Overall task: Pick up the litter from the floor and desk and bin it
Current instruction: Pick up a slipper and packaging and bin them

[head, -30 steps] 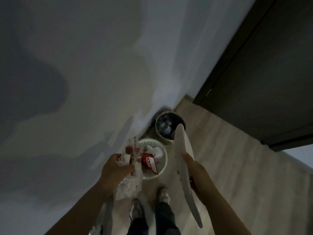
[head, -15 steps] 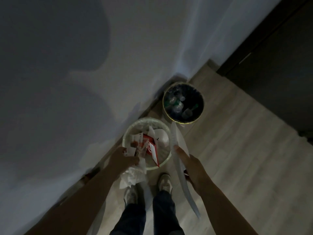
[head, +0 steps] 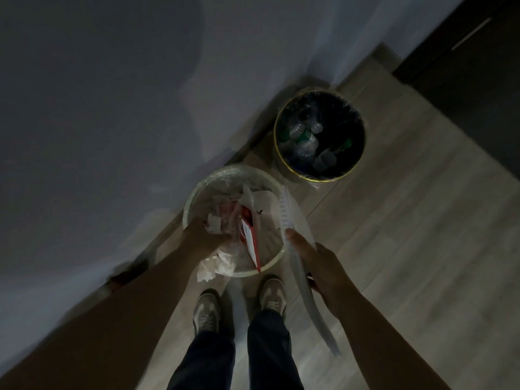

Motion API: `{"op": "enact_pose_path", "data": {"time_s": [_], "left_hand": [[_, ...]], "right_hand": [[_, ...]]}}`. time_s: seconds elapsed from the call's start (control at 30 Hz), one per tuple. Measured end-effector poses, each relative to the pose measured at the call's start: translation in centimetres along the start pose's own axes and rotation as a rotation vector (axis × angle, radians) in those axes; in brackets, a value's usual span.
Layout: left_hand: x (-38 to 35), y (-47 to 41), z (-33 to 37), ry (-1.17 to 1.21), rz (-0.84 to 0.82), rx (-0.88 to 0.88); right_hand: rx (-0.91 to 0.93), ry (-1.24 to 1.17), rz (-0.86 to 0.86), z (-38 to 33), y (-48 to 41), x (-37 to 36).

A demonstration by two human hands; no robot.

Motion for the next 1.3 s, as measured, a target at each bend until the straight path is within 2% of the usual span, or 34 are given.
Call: {"op": "enact_pose_path", "data": {"time_s": [0.23, 0.43, 0.53, 0.7, 0.87, 1.07, 1.2, 1.3], "left_hand": [[-0.1, -0.4, 0.9, -0.098, -0.033, -0.018], [1.0, -0.9, -0.6, 0.075, -0.005, 0.048], [0.9, -0.6, -1.4, 0.08, -0.035, 0.057], [1.4, -0.7, -3.7, -0.035, -0.051, 0.033], [2.6, -0.6, -6.0, -0.076, -0.041, 0.017], [5.1, -1.1, -8.0, -0.079, -0.004, 0.004], [6.6, -1.6, -9.1, -0.07, -0.008, 0.019], [7.5, -1.9, -9.9, -0.05, -0.007, 0.029]], "right_hand": [[0.026, 0.003, -0.032, -0.1, -0.9, -0.5], [0.028, 0.031, -0.024, -0.1, -1.4, -0.6], [0.003, 0.058, -0.027, 0.0, -1.7, -0.7], [-0.013, 0.191, -0.012, 0.1, -2.4, -1.7], [-0.121, 0.341, -0.059, 0.5, -2.4, -3.7], [-0.064, 0.405, -0.125, -2.2, -3.8, -7.8], [0.096, 0.324, -0.112, -5.5, -4.4, -9.9], [-0.032, 0.3, -0.165, -4.6, -4.7, -11.0]]}}
Point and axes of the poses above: each hand's wrist, its own y-axis away from the middle knuckle, its own x-axis out of the back of the hand, z = x × y, the point moved 10 cm from there along -y, towards the middle knuckle, and after that the axes turned 9 degrees about y, right-handed, at the moved point
